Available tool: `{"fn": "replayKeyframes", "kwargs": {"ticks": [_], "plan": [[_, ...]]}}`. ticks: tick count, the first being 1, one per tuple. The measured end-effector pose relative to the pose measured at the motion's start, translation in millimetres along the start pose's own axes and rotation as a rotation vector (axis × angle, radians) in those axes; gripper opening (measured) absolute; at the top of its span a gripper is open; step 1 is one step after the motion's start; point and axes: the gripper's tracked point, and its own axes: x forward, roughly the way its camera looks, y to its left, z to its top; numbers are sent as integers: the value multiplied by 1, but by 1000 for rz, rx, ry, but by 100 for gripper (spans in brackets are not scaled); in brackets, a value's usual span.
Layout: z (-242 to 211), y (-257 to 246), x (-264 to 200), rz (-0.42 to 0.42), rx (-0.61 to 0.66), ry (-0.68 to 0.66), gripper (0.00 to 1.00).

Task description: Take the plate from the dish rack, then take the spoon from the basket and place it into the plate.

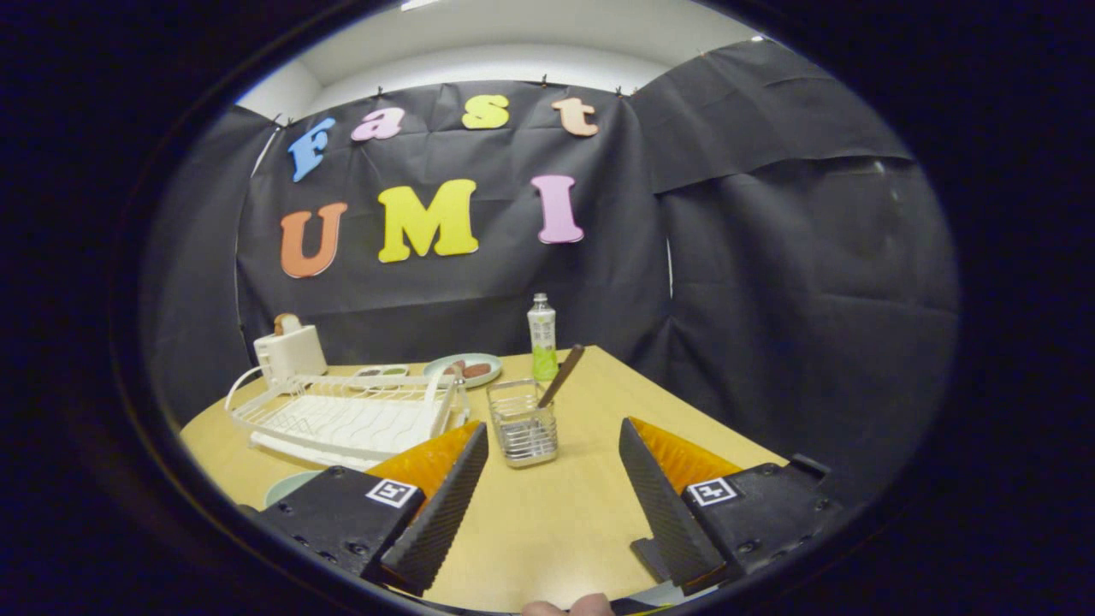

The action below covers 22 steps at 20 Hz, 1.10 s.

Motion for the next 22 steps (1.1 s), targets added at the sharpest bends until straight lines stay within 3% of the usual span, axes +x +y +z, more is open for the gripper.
{"fn": "replayKeyframes", "kwargs": {"ticks": [5,13,17,22], "plan": [[24,-28,29,10,7,-8,100],[14,-4,116,137,35,79,100],[13,2,155,138,36,94,100],[11,17,179,166,83,125,86]]}}
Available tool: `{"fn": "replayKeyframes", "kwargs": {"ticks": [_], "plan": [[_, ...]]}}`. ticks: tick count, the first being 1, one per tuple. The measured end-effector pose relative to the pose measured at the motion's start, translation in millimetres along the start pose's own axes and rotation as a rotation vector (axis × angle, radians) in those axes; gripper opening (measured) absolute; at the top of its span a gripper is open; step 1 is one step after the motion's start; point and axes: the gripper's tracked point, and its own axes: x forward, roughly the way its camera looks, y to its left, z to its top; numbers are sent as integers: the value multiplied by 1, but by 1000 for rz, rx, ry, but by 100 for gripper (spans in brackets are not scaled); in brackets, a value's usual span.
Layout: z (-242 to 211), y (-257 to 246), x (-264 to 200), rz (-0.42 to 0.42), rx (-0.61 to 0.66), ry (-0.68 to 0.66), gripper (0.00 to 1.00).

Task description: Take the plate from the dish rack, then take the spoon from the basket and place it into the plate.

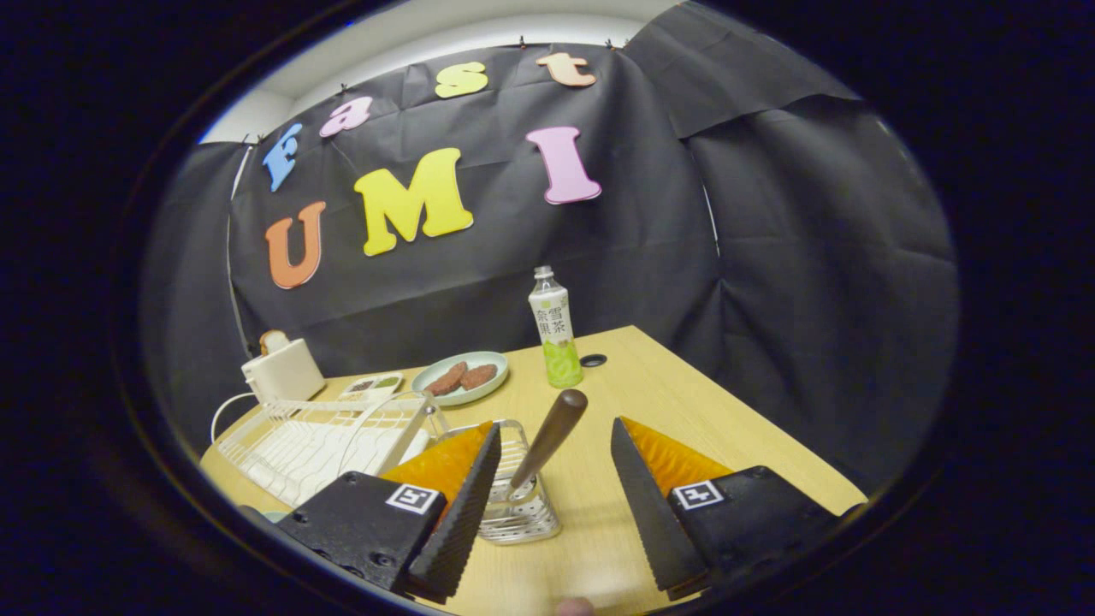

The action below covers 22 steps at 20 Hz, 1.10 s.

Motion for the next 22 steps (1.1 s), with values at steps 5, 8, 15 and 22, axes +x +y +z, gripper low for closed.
{"fn": "replayKeyframes", "kwargs": {"ticks": [5,8,15,22], "plan": [[5,3,5,-6,28,-2,53],[12,12,1,7,60,-18,28],[47,31,-19,-9,42,-112,12],[113,59,-95,-36,-38,-325,11]]}}
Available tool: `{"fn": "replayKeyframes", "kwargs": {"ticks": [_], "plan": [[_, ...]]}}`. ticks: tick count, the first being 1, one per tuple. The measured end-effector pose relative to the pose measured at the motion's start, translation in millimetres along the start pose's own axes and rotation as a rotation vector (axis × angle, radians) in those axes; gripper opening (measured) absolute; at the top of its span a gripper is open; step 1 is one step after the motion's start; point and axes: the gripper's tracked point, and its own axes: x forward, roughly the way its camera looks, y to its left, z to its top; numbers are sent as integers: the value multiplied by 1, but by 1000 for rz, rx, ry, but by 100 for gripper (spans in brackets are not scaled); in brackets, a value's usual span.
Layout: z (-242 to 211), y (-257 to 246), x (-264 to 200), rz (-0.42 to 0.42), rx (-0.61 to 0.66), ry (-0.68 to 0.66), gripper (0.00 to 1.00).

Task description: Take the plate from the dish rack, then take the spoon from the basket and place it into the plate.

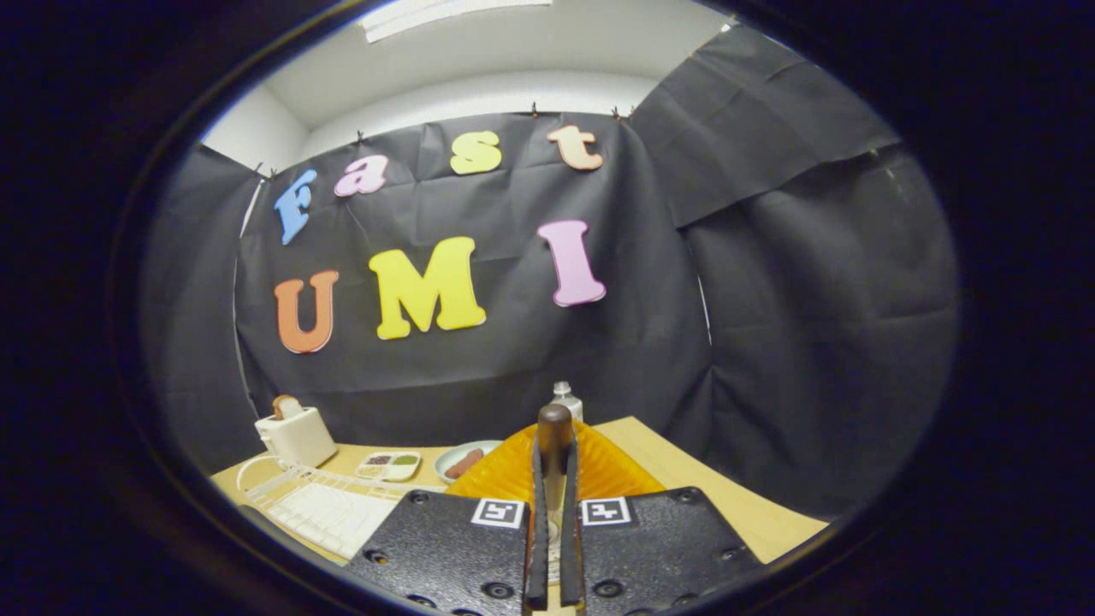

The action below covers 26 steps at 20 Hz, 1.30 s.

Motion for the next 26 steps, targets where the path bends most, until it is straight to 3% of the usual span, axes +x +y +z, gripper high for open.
{"fn": "replayKeyframes", "kwargs": {"ticks": [4,13,18,26], "plan": [[13,43,-48,77,-14,-30,11],[-45,122,-117,231,9,60,11],[-106,154,-131,289,38,178,11],[-179,175,-134,366,216,343,11]]}}
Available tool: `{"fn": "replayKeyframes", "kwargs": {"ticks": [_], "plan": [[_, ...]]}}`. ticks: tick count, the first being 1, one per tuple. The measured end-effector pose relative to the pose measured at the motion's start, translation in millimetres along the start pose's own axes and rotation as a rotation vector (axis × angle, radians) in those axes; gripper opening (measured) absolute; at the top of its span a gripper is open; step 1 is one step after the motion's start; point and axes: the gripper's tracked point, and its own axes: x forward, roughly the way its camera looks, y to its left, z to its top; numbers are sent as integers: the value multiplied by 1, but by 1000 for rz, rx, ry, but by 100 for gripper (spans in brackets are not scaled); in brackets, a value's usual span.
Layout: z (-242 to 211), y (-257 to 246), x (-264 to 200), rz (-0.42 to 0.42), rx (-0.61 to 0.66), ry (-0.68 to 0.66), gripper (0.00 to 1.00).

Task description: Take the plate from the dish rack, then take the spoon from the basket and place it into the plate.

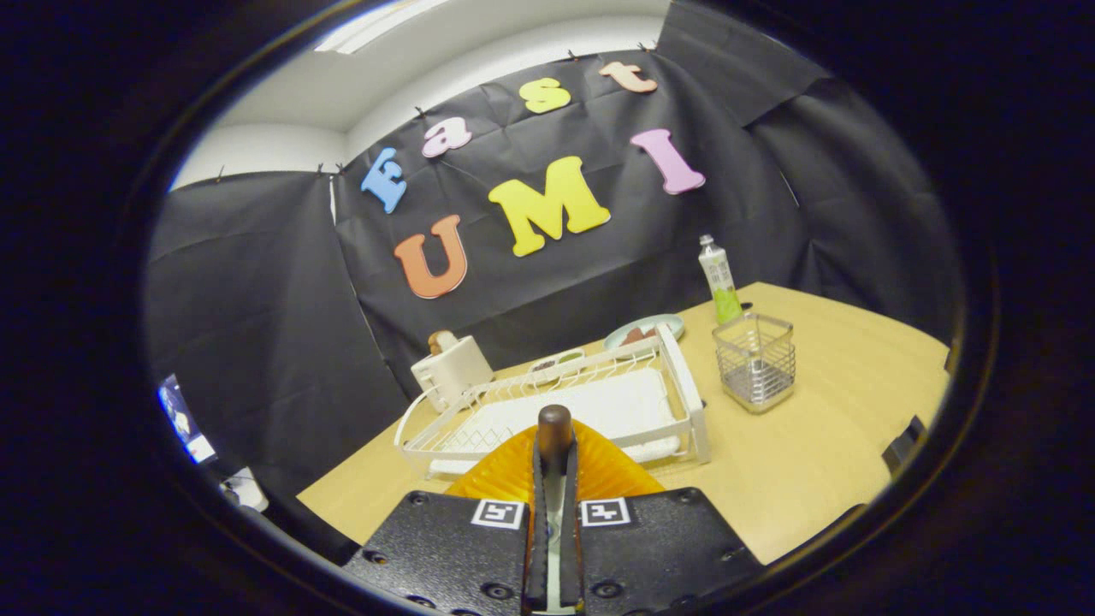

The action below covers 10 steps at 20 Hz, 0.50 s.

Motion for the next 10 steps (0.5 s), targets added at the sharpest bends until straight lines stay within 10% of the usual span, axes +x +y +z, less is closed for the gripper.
{"fn": "replayKeyframes", "kwargs": {"ticks": [10], "plan": [[-15,-49,11,-57,54,54,25]]}}
